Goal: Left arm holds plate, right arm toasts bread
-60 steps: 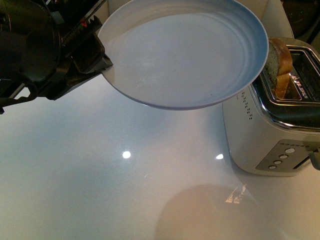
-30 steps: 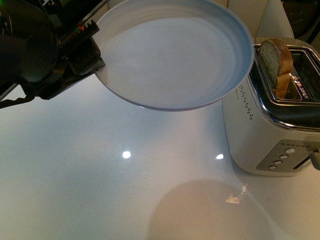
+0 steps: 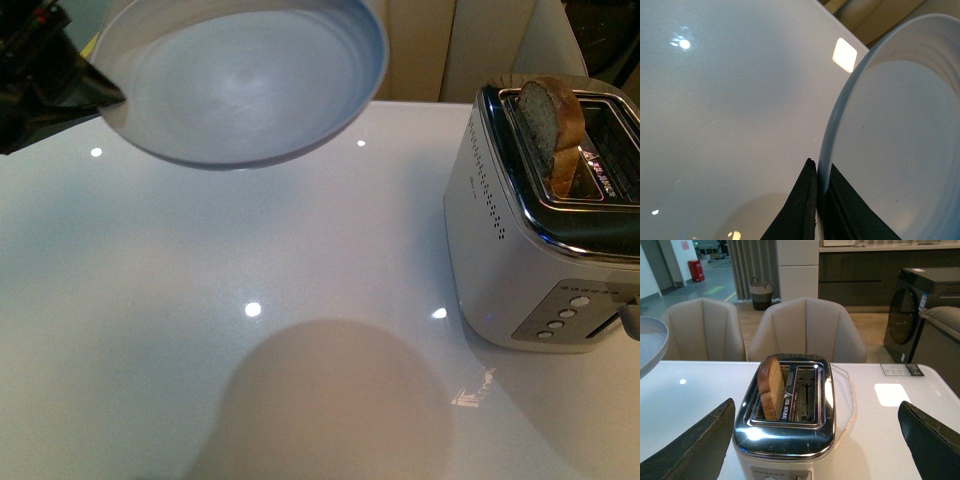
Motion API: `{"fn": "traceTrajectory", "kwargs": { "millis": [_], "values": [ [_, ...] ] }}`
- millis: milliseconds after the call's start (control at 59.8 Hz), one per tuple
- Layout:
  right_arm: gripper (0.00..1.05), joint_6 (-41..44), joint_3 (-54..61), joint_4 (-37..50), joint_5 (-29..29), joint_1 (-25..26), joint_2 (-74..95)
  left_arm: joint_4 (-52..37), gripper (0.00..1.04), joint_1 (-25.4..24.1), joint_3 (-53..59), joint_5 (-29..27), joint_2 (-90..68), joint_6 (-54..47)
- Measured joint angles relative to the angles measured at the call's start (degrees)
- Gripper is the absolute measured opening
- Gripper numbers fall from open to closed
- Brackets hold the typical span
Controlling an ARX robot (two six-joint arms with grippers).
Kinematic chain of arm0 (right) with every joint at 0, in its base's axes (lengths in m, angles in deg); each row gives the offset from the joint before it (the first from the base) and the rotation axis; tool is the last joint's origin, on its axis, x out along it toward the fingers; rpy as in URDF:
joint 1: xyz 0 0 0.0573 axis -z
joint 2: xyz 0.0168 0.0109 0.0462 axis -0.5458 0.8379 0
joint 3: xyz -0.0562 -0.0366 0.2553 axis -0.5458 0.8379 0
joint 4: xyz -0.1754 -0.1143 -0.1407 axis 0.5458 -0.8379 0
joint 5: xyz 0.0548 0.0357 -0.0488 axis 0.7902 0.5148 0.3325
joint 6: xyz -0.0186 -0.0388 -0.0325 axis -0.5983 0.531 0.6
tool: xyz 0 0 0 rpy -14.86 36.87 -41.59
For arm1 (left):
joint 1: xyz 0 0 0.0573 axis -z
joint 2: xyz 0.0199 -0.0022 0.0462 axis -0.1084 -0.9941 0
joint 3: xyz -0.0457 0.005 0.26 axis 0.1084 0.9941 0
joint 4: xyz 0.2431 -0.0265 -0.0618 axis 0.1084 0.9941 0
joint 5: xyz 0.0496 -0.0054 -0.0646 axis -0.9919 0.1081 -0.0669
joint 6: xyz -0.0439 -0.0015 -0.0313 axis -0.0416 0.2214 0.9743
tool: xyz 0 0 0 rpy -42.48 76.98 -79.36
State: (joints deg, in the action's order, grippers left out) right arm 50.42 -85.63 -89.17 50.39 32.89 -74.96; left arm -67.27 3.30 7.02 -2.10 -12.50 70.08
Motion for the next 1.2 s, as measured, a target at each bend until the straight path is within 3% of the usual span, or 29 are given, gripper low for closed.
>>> {"fn": "traceTrajectory", "kwargs": {
  "millis": [201,502,753,1204],
  "values": [
    [0.96,0.00,0.00,0.00,0.00,0.00,0.00,-1.31,0.03,-11.34,-0.76,5.31,-6.51,-8.48],
    [0.96,0.00,0.00,0.00,0.00,0.00,0.00,-5.25,0.03,-20.76,-1.49,8.74,-20.28,-19.47],
    [0.96,0.00,0.00,0.00,0.00,0.00,0.00,-8.50,0.03,-23.43,-4.63,10.67,-31.69,-28.15],
    [0.96,0.00,0.00,0.00,0.00,0.00,0.00,-10.60,0.03,-26.49,-8.83,11.10,-41.22,-32.57]
  ]
}}
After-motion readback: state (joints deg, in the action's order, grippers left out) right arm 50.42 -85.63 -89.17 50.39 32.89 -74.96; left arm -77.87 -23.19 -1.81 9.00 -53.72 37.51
